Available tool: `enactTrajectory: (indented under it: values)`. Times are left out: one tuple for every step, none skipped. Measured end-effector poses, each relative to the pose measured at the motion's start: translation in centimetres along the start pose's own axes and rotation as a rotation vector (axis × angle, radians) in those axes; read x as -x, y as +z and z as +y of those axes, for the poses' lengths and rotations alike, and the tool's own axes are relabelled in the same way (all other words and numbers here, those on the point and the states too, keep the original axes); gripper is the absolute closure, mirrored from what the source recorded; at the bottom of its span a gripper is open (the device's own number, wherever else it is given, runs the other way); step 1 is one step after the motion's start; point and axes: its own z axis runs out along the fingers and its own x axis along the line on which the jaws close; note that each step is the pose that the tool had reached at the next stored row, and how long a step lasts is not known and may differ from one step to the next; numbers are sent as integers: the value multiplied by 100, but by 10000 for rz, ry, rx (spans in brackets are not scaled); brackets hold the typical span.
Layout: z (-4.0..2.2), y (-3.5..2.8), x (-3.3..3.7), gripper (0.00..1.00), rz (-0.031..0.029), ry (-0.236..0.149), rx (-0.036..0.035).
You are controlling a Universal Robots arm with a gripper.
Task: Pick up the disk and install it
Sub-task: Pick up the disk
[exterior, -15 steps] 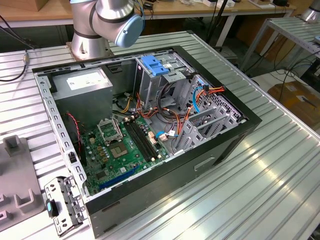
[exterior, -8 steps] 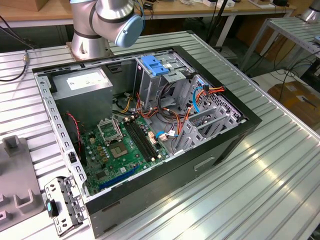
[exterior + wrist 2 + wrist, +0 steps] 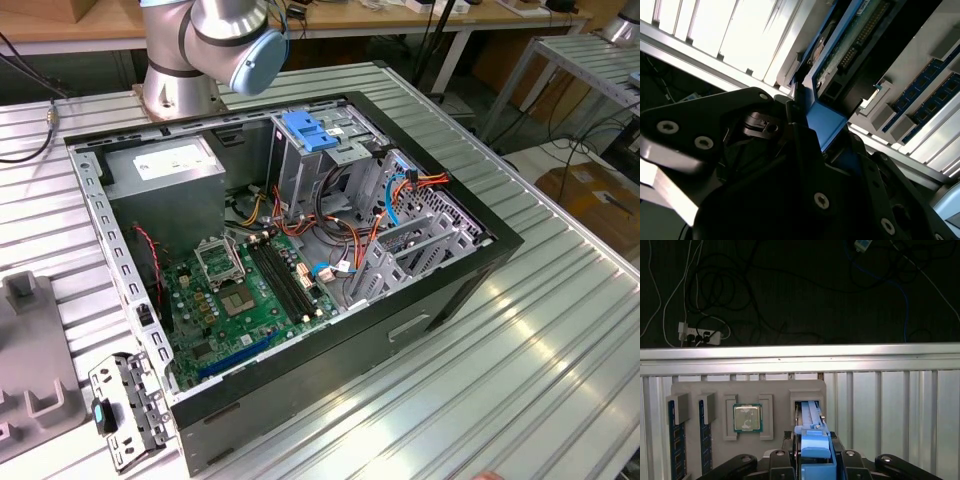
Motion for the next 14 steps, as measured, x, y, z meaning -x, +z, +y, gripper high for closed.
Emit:
enactTrajectory:
  values:
    - [4,0,0,63,0,0,0]
    - [7,0,0,63,0,0,-1]
    - [9,0,0,63,1,0,0]
    - [10,0,0,63,0,0,0]
    - [12,0,0,63,1,0,0]
    - [14,0,-1,63,0,0,0]
    - [15,0,-1,63,0,-1,-1]
    - [17,0,0,63,0,0,0]
    - [18,0,-1,63,0,0,0]
    - [20,-1,-1,63,0,0,0]
    - [21,0,-1,63,0,0,0]
    - [22,-1,-1,63,1,0,0]
    - [24,-1,-1,63,0,0,0]
    - [25,-1,-1,63,0,0,0]
